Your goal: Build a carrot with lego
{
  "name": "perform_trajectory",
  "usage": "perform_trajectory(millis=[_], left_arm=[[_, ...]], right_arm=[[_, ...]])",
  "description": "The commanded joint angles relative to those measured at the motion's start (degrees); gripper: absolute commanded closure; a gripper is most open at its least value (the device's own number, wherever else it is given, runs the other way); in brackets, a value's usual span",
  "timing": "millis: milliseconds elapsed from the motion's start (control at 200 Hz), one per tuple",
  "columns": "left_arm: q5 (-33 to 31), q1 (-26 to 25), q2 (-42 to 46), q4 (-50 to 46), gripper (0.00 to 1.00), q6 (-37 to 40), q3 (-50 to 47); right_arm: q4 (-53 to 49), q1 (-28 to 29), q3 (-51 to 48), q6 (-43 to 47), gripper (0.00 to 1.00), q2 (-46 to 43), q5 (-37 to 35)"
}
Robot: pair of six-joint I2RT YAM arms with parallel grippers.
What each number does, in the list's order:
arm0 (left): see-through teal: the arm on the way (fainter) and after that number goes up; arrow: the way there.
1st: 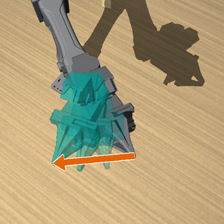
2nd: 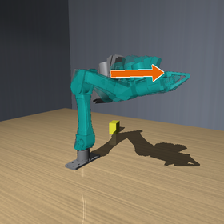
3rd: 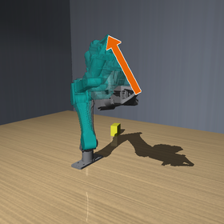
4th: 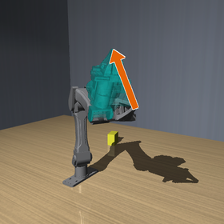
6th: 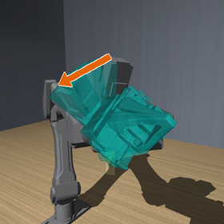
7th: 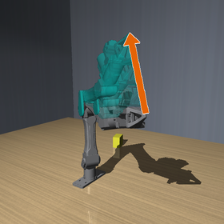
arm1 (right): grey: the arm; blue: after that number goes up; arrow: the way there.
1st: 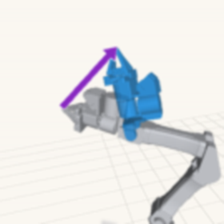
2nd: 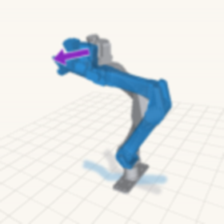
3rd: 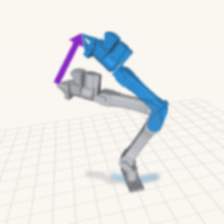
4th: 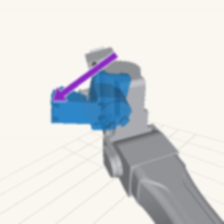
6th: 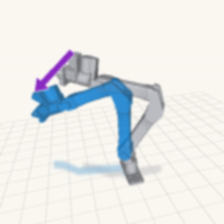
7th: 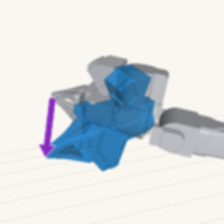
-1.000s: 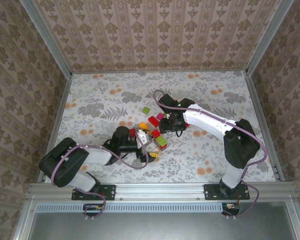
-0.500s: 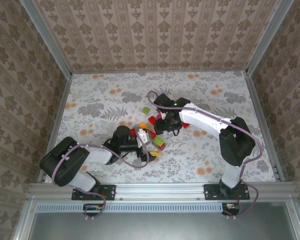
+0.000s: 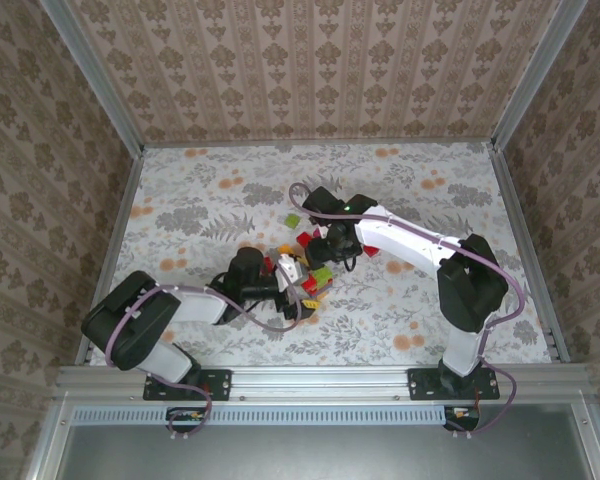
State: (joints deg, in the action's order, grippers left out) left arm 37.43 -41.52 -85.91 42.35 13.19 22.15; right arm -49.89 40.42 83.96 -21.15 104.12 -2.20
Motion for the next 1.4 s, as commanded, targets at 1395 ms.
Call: perform_trajectory(millis=[1395], left_arm=[[-2.5,1.9,0.4,-2.5,0.12,1.4,3.7]], right_arm=[[7.8,-11.9,-15.6,0.6,0.26,-11.3,-4.7]])
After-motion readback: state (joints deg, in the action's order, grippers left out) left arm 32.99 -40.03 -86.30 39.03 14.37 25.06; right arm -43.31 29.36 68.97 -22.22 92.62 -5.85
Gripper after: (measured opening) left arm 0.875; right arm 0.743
